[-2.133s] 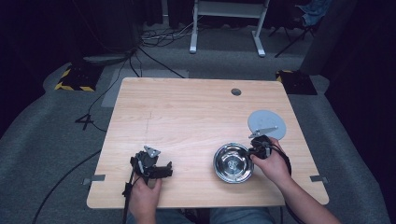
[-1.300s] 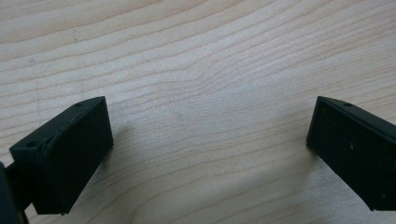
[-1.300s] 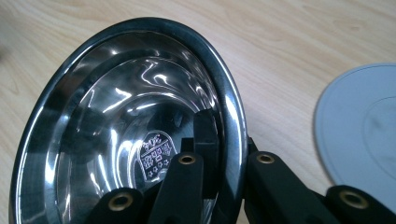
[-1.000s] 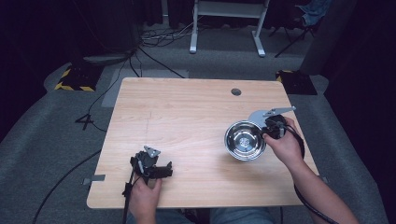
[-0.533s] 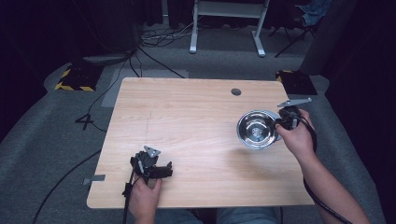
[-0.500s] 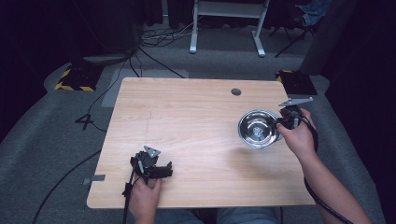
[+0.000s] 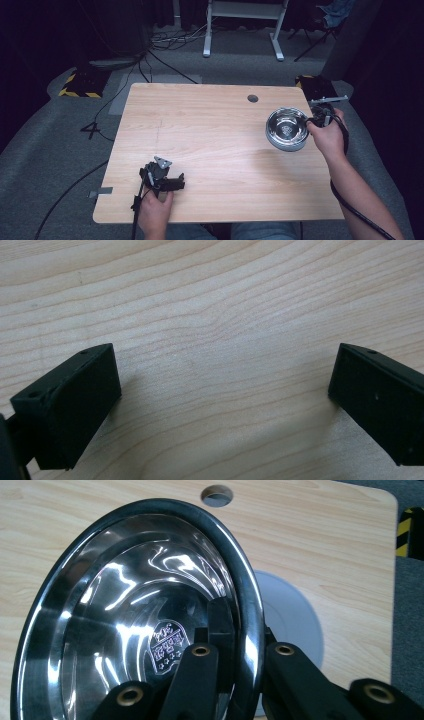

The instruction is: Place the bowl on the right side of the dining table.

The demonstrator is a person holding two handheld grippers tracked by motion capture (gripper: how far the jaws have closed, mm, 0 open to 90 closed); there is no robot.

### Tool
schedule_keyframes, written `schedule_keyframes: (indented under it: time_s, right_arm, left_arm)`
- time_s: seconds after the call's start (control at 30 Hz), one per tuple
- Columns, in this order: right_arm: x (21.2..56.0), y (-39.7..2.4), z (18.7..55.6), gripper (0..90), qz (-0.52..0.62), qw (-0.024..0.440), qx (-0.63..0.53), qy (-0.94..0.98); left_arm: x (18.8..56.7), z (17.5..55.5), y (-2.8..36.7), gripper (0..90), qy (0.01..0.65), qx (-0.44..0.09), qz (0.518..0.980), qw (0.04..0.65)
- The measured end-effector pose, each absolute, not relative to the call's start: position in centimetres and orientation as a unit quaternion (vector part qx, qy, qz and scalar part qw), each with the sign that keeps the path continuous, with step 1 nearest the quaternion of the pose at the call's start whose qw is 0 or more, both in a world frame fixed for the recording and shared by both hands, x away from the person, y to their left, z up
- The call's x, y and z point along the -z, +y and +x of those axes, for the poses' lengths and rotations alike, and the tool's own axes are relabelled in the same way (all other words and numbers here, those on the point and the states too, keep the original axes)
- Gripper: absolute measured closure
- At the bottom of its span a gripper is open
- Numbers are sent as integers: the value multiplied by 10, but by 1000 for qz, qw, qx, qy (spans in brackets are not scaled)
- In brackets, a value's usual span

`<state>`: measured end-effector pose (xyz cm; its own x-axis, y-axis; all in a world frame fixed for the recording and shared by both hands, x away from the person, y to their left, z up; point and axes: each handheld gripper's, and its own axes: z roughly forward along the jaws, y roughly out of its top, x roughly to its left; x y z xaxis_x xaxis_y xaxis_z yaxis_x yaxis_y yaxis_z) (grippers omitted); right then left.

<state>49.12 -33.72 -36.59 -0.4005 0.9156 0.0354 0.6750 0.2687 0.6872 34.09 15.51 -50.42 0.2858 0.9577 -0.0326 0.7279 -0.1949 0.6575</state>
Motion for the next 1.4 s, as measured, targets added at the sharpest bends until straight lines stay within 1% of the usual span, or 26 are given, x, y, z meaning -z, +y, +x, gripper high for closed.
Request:
schedule_keyframes:
  time_s: [0.2, 0.3, 0.5, 0.73, 1.03, 1.4]
  right_arm:
    - [365, -342, 506, 877, 524, 200, -304, 770]
    - [363, -345, 519, 877, 535, 205, -301, 763]
    - [362, -351, 535, 877, 552, 203, -300, 751]
    - [370, -351, 550, 877, 564, 203, -284, 749]
    - [383, -357, 560, 877, 585, 192, -285, 735]
    - [409, -355, 559, 877, 594, 181, -281, 732]
  left_arm:
    - [504, 341, 155, 4, 564, -197, 747, 291]
    - [504, 341, 155, 4, 564, -196, 747, 291]
    - [504, 341, 155, 4, 564, -196, 747, 291]
    - [504, 341, 155, 4, 564, -197, 747, 291]
    - [504, 341, 155, 4, 564, -197, 747, 291]
    - [504, 341, 155, 4, 564, -197, 747, 291]
